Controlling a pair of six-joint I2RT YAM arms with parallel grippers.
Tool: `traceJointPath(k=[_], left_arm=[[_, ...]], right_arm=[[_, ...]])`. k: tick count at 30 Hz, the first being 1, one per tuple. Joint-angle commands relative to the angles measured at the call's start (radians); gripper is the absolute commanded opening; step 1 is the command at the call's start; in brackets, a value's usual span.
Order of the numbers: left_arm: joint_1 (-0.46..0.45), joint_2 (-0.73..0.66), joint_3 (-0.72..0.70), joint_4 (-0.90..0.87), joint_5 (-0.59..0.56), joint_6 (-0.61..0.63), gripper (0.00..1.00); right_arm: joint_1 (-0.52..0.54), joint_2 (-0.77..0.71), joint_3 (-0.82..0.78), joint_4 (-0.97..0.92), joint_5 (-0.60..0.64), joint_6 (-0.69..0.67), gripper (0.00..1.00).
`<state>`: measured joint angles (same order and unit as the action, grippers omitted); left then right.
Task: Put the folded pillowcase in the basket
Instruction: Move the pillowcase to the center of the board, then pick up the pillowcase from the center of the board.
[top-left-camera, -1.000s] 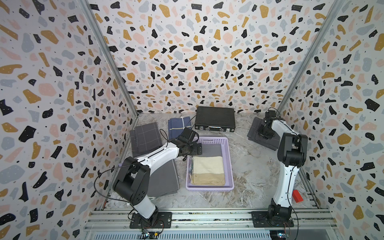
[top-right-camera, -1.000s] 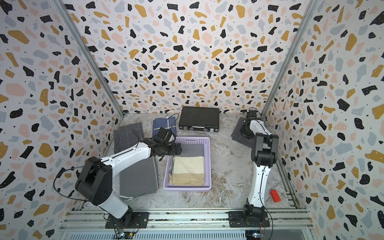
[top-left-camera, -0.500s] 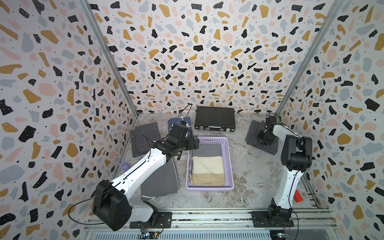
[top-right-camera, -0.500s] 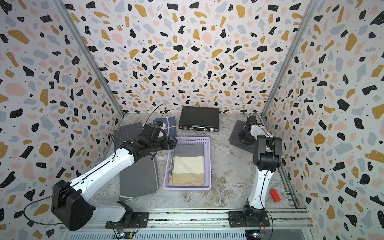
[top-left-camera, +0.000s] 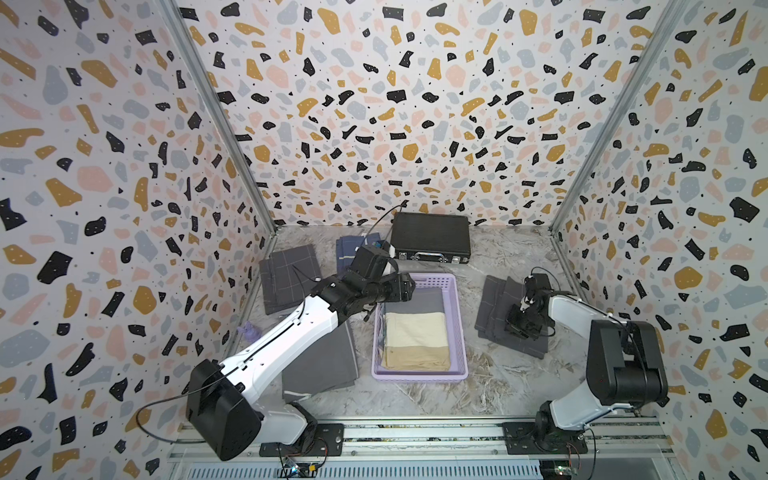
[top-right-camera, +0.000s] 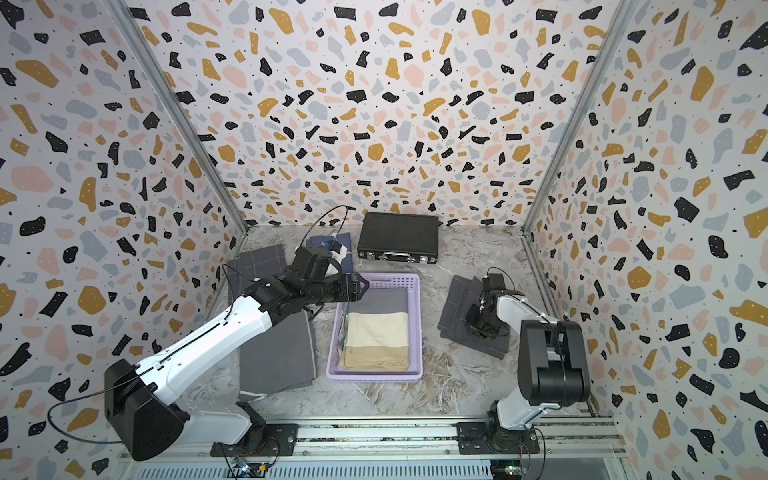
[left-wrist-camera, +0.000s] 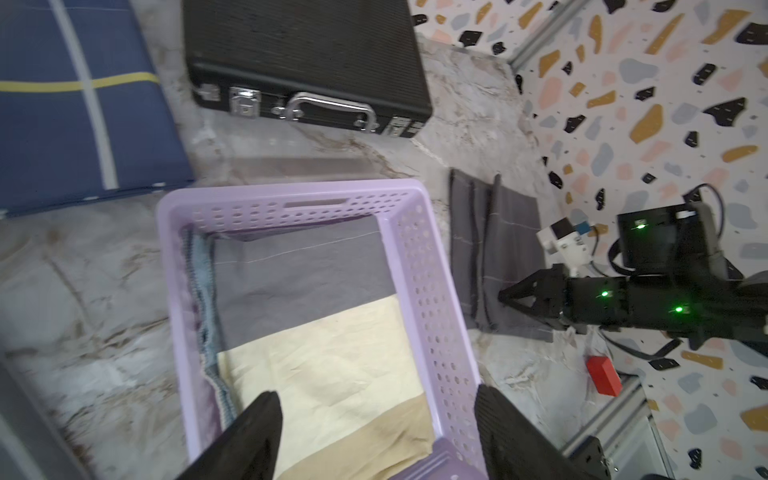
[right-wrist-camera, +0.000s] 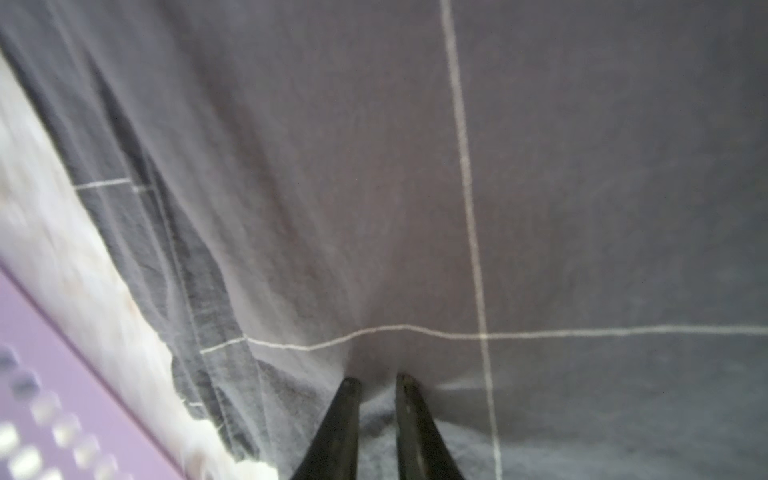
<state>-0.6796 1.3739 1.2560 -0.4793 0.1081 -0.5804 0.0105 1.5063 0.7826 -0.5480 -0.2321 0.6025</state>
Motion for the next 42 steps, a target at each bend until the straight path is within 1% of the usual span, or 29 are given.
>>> traceJointPath(k=[1, 4, 5, 8, 10, 12, 13, 15, 17, 19, 20, 21, 25, 28, 35, 37, 42], left_arm=[[-0.055, 0.053, 0.071, -0.008, -0.002, 0.028, 0.77], [-0.107, 0.126, 0.144, -0.025, 0.012, 0.052, 0.77], [-0.124, 0.157, 0.179, -0.037, 0.013, 0.063, 0.78], [-0.173, 0.291, 0.333, -0.092, 0.041, 0.107, 0.82], [-0.202, 0.402, 0.449, -0.149, 0.065, 0.133, 0.84], [-0.230, 0.501, 0.559, -0.209, 0.044, 0.156, 0.87], [-0.246, 0.550, 0.610, -0.240, 0.032, 0.166, 0.88], [-0.273, 0.632, 0.700, -0.280, 0.025, 0.168, 0.89], [-0.300, 0.709, 0.770, -0.307, -0.010, 0.152, 0.90], [-0.317, 0.798, 0.840, -0.314, -0.007, 0.128, 0.94], [-0.325, 0.840, 0.873, -0.321, -0.001, 0.124, 0.97], [-0.331, 0.891, 0.921, -0.333, 0.008, 0.121, 1.00], [-0.352, 1.047, 1.082, -0.368, -0.006, 0.121, 1.00], [-0.354, 1.103, 1.146, -0.369, -0.033, 0.117, 1.00], [-0.353, 1.212, 1.245, -0.355, -0.120, 0.076, 1.00], [-0.352, 1.242, 1.262, -0.338, -0.142, 0.064, 1.00], [-0.332, 1.309, 1.310, -0.308, -0.119, 0.013, 1.00]], right_arm=[[0.009, -0.095, -0.118, -0.117, -0.039, 0.017, 0.19], [0.013, -0.216, -0.151, -0.165, 0.002, -0.003, 0.22], [0.014, -0.245, -0.132, -0.189, 0.022, -0.011, 0.25], [0.014, -0.330, -0.029, -0.278, 0.097, -0.040, 0.39], [0.010, -0.373, 0.039, -0.341, 0.147, -0.048, 0.45], [0.006, -0.425, 0.059, -0.365, 0.167, -0.056, 0.51], [-0.001, -0.454, 0.064, -0.369, 0.184, -0.058, 0.56], [-0.012, -0.496, 0.076, -0.380, 0.247, -0.063, 0.64], [-0.026, -0.512, 0.081, -0.383, 0.295, -0.072, 0.71], [-0.053, -0.507, 0.083, -0.384, 0.312, -0.067, 0.75], [-0.064, -0.501, 0.081, -0.382, 0.313, -0.057, 0.77], [-0.074, -0.496, 0.080, -0.381, 0.321, -0.043, 0.78], [-0.089, -0.498, 0.028, -0.331, 0.323, -0.007, 0.79], [-0.097, -0.489, -0.008, -0.318, 0.363, 0.003, 0.82], [-0.122, -0.462, -0.071, -0.310, 0.424, 0.040, 0.82], [-0.131, -0.449, -0.090, -0.301, 0.411, 0.052, 0.81], [-0.133, -0.360, -0.127, -0.241, 0.310, 0.057, 0.78]])
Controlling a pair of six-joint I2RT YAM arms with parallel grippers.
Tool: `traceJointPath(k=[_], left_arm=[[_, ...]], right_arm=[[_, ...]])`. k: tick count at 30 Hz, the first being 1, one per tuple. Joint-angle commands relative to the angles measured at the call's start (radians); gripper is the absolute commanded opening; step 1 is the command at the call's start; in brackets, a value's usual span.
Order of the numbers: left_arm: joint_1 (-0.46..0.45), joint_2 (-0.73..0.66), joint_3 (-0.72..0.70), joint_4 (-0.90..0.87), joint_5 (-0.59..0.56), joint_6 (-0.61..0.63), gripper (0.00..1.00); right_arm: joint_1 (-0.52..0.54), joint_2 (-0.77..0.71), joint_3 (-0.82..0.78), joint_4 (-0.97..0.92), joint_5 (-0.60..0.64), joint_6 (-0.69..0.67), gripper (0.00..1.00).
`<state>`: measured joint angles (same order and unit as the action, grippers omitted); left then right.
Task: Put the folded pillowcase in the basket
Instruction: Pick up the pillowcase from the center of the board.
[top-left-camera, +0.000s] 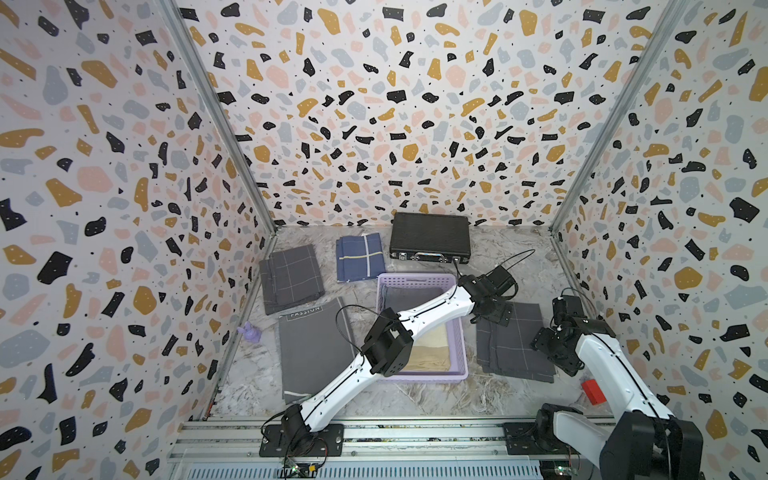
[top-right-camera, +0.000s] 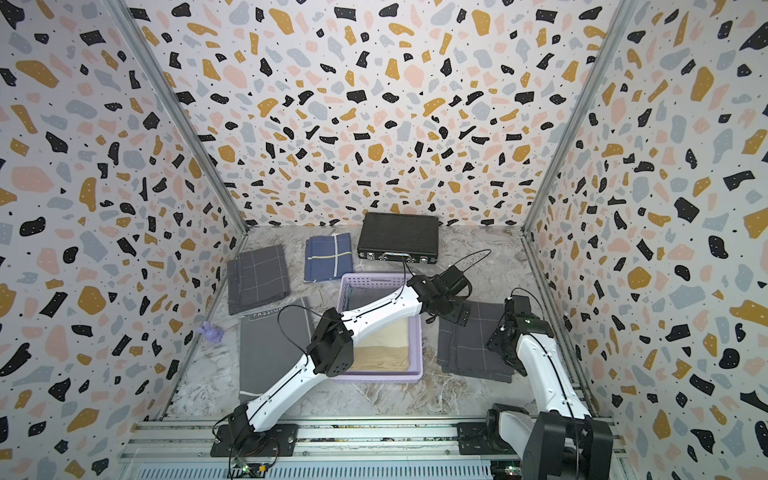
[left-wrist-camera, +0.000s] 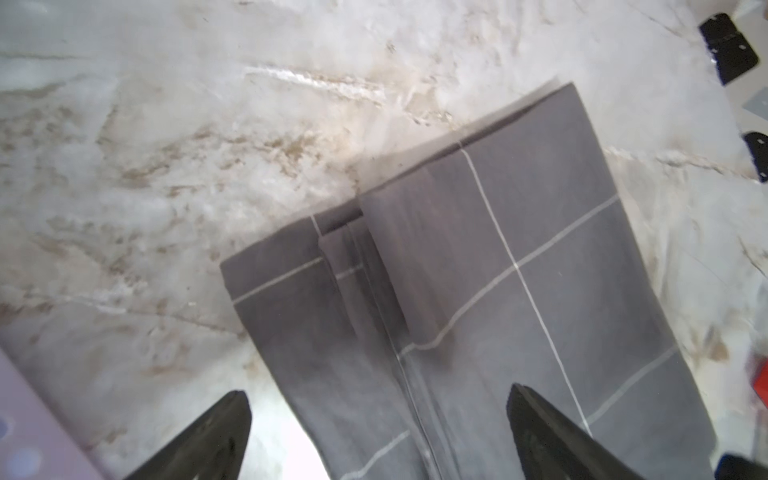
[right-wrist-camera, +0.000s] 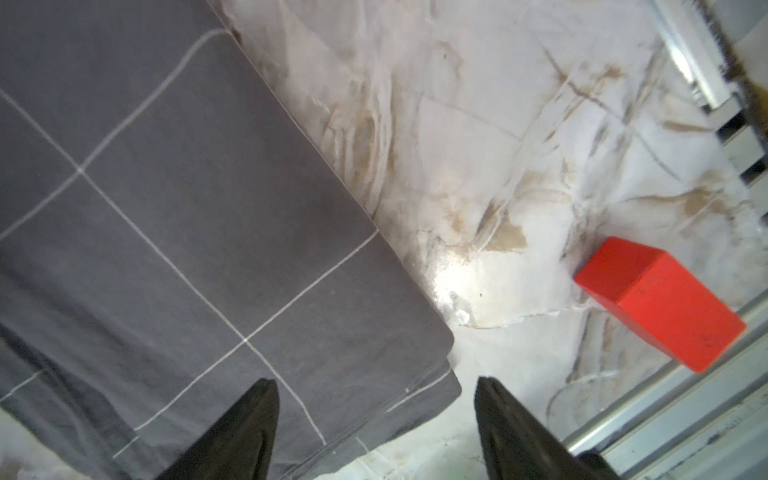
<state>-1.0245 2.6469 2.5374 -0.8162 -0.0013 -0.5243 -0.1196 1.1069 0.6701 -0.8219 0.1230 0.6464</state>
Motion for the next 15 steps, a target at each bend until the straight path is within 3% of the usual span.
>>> traceJointPath(k=[1, 10, 15], left_arm=[[0.019, 0.043, 0.028, 0.035, -0.004, -0.052, 1.00], [0.043, 0.057, -0.041, 0.130, -0.030, -0.025, 1.00], [0.063, 0.036, -0.119, 0.272, 0.091, -0.059, 1.00]], right_arm=[[-0.003, 0.058, -0.018, 0.040, -0.051, 0.009, 0.77], [-0.003, 0.081, -0.096, 0.105, -0.215, -0.013, 0.69], [-0.003, -0.008, -0.105, 0.061, -0.247, -0.027, 0.69]])
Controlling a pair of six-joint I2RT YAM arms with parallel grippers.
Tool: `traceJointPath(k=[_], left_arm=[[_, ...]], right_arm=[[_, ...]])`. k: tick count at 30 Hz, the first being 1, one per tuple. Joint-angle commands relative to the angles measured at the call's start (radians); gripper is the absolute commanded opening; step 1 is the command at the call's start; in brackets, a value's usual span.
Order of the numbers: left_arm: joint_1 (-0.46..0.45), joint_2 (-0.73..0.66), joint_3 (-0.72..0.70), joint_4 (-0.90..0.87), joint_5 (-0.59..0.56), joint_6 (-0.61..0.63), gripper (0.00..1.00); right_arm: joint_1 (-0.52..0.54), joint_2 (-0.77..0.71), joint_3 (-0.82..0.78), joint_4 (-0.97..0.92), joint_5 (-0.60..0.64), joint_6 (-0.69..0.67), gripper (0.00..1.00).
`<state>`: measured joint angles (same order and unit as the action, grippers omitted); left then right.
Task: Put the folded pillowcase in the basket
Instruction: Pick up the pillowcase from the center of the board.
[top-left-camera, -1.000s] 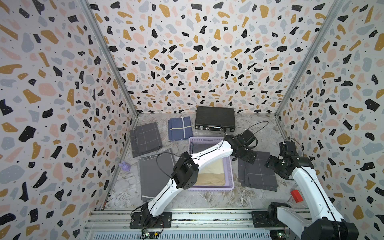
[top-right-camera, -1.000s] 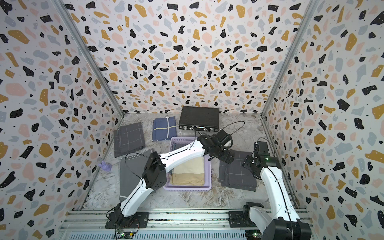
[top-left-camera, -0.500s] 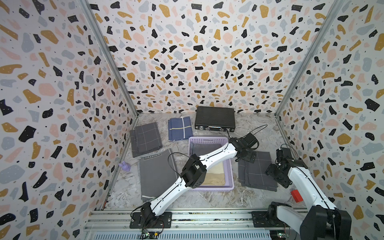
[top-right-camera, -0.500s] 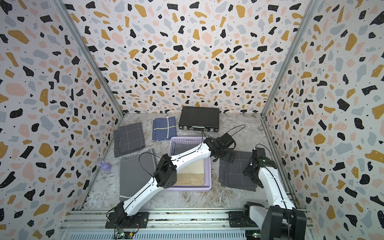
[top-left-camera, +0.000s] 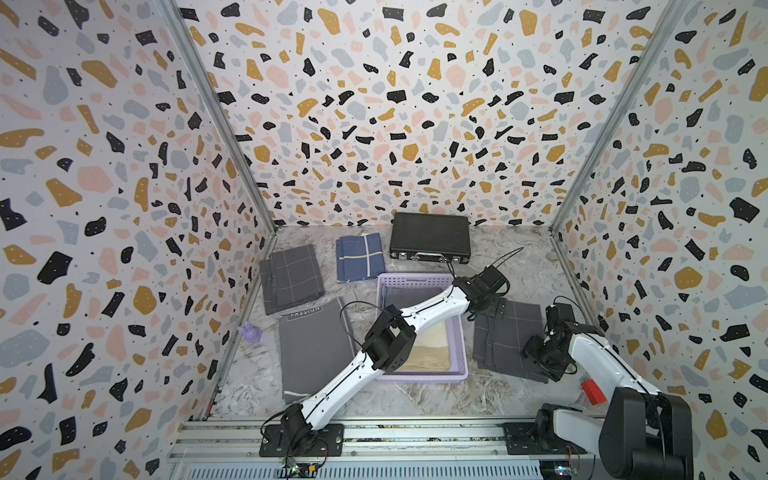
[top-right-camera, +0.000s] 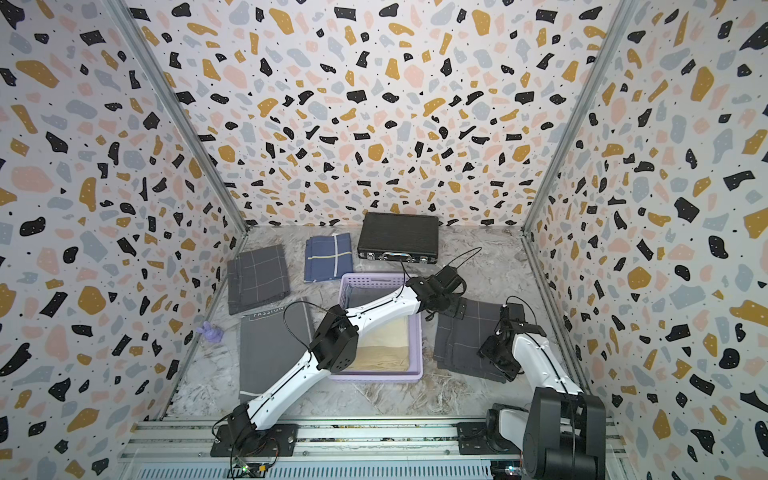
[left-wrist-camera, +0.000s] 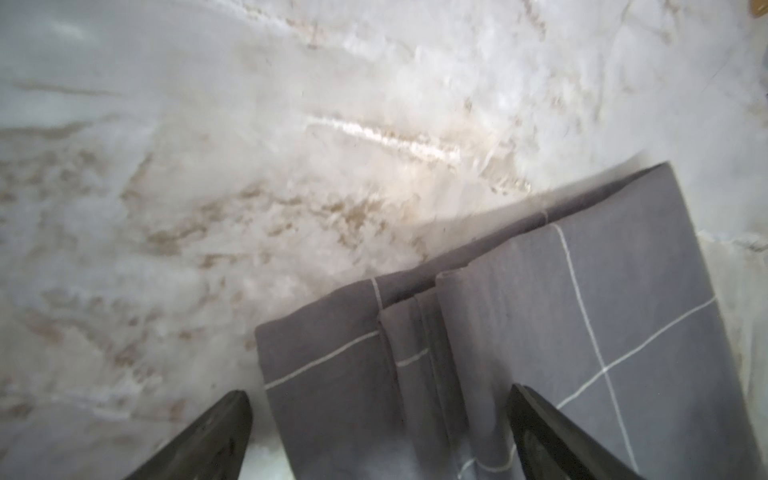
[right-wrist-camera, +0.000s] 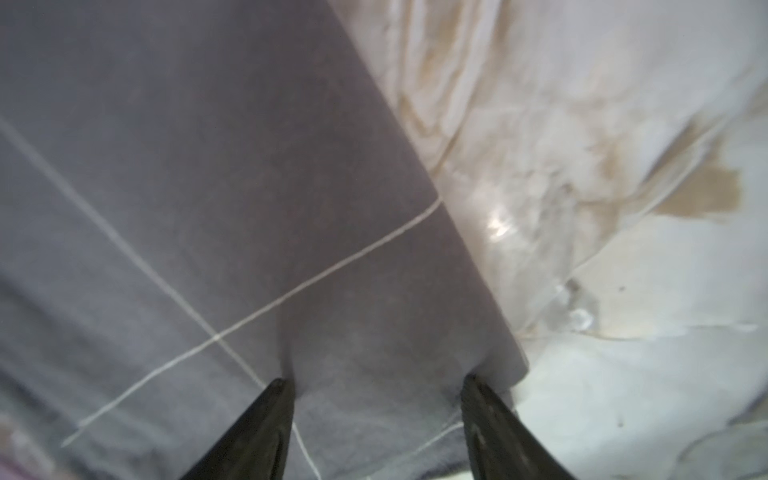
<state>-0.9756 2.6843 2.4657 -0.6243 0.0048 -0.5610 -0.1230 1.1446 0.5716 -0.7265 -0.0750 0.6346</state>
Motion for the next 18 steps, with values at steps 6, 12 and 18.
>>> traceJointPath(k=[6, 12, 18], left_arm=[[0.015, 0.020, -0.054, 0.151, 0.206, -0.051, 1.00], [0.014, 0.020, -0.090, 0.151, 0.211, -0.043, 0.88], [0.014, 0.021, -0.102, 0.159, 0.236, -0.028, 0.44]], right_arm=[[0.000, -0.062, 0.002, -0.054, -0.017, -0.032, 0.69], [-0.001, -0.066, 0.030, -0.072, 0.054, 0.018, 0.72], [-0.001, -0.039, 0.068, -0.071, 0.079, 0.003, 0.73]])
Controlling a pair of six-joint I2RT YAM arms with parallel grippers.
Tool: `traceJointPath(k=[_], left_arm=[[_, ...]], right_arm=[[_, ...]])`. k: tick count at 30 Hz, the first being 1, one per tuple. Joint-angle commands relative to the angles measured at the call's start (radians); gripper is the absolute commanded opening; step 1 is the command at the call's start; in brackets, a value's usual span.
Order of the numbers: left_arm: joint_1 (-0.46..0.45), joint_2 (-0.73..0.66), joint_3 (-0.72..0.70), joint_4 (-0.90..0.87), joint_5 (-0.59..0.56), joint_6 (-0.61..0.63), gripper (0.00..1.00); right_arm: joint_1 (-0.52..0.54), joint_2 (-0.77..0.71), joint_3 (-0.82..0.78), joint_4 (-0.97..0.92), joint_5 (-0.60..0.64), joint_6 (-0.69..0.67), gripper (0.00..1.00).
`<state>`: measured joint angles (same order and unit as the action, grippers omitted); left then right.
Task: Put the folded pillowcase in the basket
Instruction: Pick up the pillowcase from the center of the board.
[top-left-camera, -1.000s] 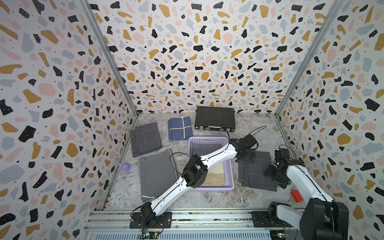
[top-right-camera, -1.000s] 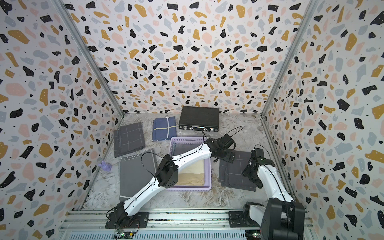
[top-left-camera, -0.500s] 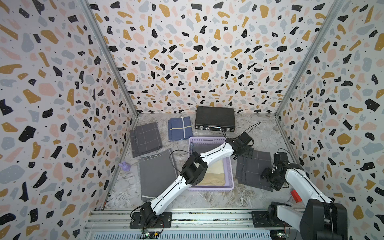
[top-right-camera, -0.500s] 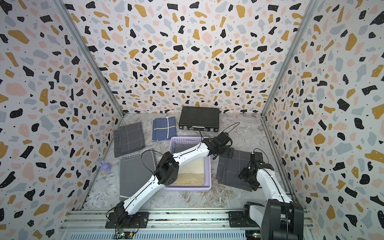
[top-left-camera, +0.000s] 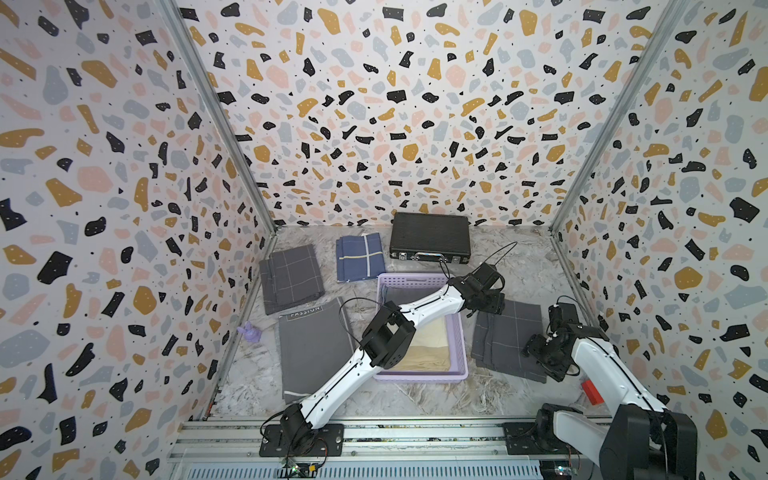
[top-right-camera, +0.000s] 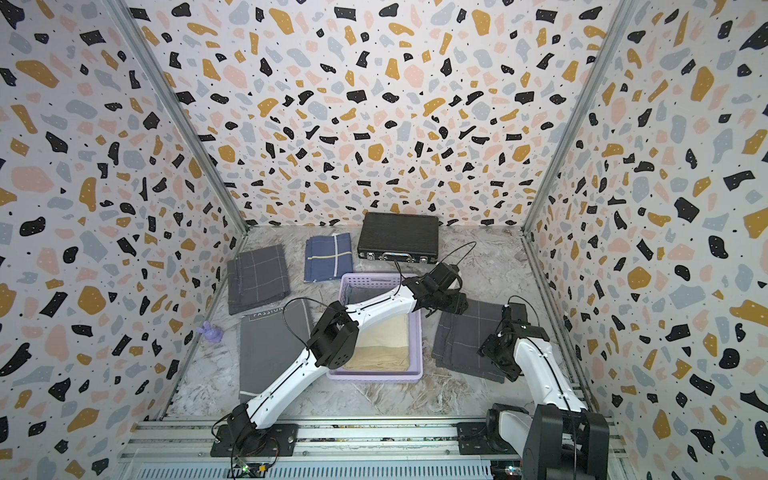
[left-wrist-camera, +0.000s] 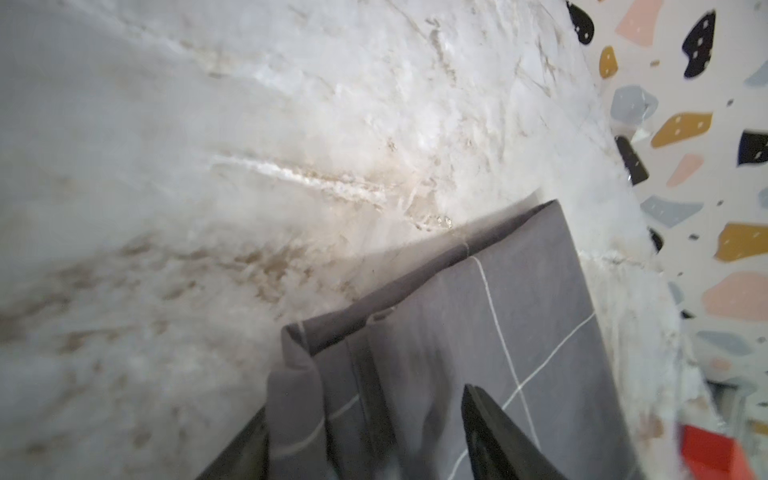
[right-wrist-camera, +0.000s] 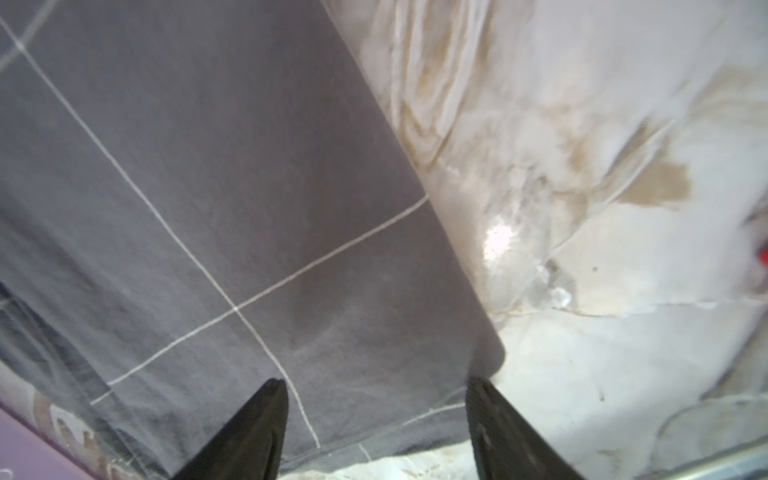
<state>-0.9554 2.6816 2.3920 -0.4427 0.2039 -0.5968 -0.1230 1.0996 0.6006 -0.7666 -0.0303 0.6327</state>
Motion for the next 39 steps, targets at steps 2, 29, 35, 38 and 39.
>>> traceJointPath(k=[2, 29, 35, 38, 39], left_arm=[[-0.007, 0.019, -0.032, -0.016, 0.035, 0.005, 0.19], [0.061, 0.029, 0.108, -0.107, -0.008, 0.242, 0.00], [0.060, 0.035, 0.107, -0.105, -0.006, 0.241, 0.00], [0.060, 0.034, 0.102, -0.105, -0.007, 0.237, 0.00], [0.061, 0.034, 0.099, -0.105, -0.005, 0.236, 0.00]], right_arm=[[-0.001, 0.009, 0.035, -0.028, 0.039, 0.006, 0.73], [-0.020, 0.093, 0.036, 0.070, -0.078, -0.071, 0.82], [-0.020, 0.213, -0.001, 0.139, -0.180, -0.061, 0.75], [-0.020, 0.211, -0.020, 0.157, -0.194, -0.048, 0.66], [-0.020, 0.204, -0.025, 0.162, -0.199, -0.044, 0.58]])
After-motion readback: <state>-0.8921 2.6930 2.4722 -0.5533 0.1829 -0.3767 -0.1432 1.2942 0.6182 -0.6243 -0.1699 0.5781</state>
